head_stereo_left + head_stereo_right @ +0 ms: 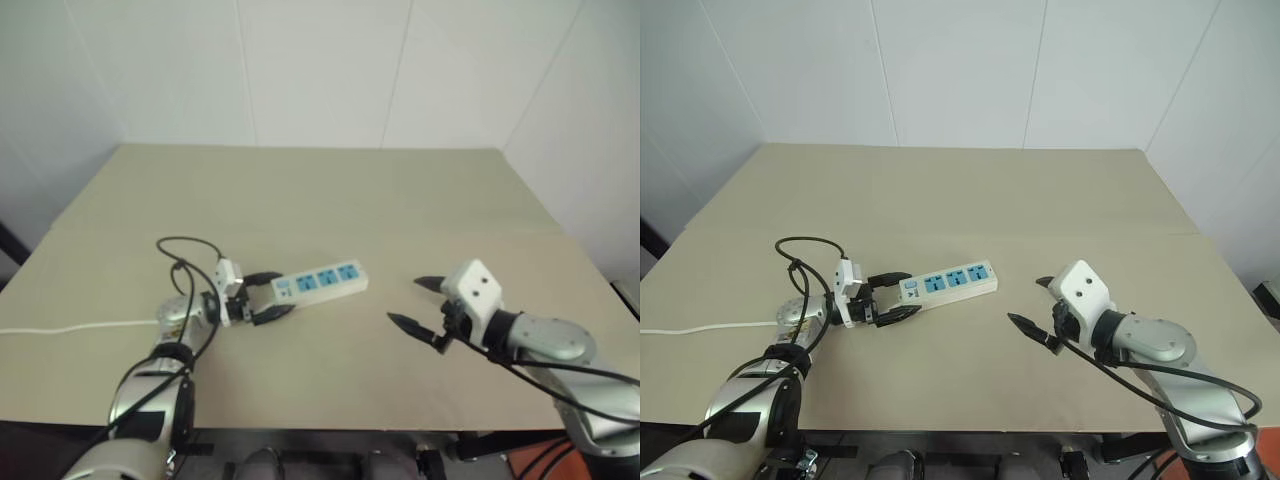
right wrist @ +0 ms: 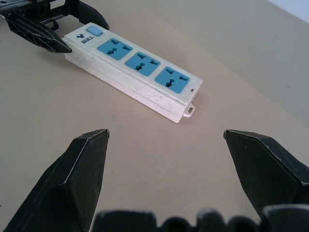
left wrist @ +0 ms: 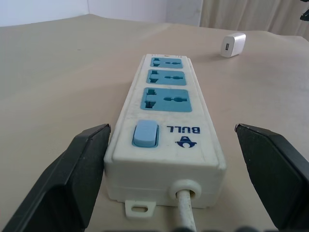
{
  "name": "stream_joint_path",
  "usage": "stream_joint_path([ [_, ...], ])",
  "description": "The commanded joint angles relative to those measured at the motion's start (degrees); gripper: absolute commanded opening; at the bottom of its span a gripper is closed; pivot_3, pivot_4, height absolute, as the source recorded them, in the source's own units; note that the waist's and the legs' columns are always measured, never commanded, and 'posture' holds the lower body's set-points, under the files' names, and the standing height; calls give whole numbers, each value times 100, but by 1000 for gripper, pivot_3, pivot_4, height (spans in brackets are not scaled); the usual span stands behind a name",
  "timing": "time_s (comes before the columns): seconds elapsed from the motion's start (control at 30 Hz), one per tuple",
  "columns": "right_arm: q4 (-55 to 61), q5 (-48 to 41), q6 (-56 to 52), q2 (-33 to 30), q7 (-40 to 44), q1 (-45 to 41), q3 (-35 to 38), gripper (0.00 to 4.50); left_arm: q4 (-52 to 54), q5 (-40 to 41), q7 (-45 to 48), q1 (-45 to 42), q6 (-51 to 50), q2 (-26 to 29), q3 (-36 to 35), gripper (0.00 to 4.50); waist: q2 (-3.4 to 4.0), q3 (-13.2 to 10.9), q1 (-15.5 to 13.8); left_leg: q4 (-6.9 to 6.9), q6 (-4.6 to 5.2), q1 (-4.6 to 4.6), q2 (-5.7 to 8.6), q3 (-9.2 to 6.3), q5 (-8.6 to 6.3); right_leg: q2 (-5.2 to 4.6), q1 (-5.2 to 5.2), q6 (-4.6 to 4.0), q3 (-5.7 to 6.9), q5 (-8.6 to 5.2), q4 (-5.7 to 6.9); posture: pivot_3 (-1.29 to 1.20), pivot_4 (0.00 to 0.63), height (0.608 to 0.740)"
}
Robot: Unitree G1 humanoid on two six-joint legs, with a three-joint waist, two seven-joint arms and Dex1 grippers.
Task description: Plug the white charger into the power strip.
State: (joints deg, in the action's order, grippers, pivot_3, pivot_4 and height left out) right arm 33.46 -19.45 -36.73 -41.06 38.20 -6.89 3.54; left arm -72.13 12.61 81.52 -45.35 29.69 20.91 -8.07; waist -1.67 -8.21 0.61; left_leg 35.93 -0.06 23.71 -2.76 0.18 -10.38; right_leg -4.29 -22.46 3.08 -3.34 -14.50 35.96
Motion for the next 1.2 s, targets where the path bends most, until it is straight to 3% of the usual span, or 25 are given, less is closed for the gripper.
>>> stream_joint_path([
  [0.03, 214, -78, -8, -42, -43, -16, 192, 4500, -66, -167, -98, -128, 55, 33, -10, 4493, 0, 0, 0, 0, 0, 0, 0, 0, 0, 0, 0, 0, 0, 0, 0, 0, 150, 740],
  [0.23, 227, -48, -21, -14, -88, -16, 157, 4500, -114, -311, -277, -147, 81, -49, -33, 4493, 0, 0, -5, 0, 0, -11, 0, 0, 0, 0, 9, 0, 0, 0, 0, 0, 150, 740],
  [0.43, 252, -53, -32, -18, -126, 27, 182, 4500, -128, -263, -271, -175, -23, -177, -204, 3216, 0, 0, -40, 0, 0, -13, 1, 0, 0, -1, 12, 1, 1, -1, -1, 0, 150, 740],
  [0.6, 281, -60, -35, -26, -171, 55, 182, 4500, -102, -369, -280, -185, 13, -241, -193, 3216, 0, 0, -49, -1, 0, -13, 1, 0, 0, -1, 12, 0, 1, 0, -1, 0, 150, 740],
  [0.8, 414, -177, -292, -252, -73, 60, 367, 4500, 43, -315, 388, -310, -86, -275, -121, 3216, 0, 0, -71, 0, 0, -6, 2, 0, 0, -2, 10, 0, 2, 0, -4, 0, 150, 740],
  [0.9, 481, -426, -695, -638, 127, -126, 567, 4500, 122, -312, 745, -320, -14, -324, -73, 3216, 0, 0, -75, 1, 0, 1, 4, 1, 0, -5, 6, 0, 2, 0, -6, 0, 150, 740],
  [1.03, 60, -482, -1223, -1738, 752, -725, 397, 4500, 287, -291, 1084, -286, 29, -375, 263, 3216, 1, 0, -71, 1, 0, 1, 3, 0, 0, -5, 3, -1, 3, 0, -6, 0, 150, 740],
  [1.2, -1232, 207, -1215, -2768, 1800, -2244, -1029, 4500, 559, -37, 1098, -215, 37, -354, 886, 3216, 2, 0, -42, -4, 0, 3, 1, 0, 0, -5, 0, -1, 4, 0, -12, 0, 150, 740],
])
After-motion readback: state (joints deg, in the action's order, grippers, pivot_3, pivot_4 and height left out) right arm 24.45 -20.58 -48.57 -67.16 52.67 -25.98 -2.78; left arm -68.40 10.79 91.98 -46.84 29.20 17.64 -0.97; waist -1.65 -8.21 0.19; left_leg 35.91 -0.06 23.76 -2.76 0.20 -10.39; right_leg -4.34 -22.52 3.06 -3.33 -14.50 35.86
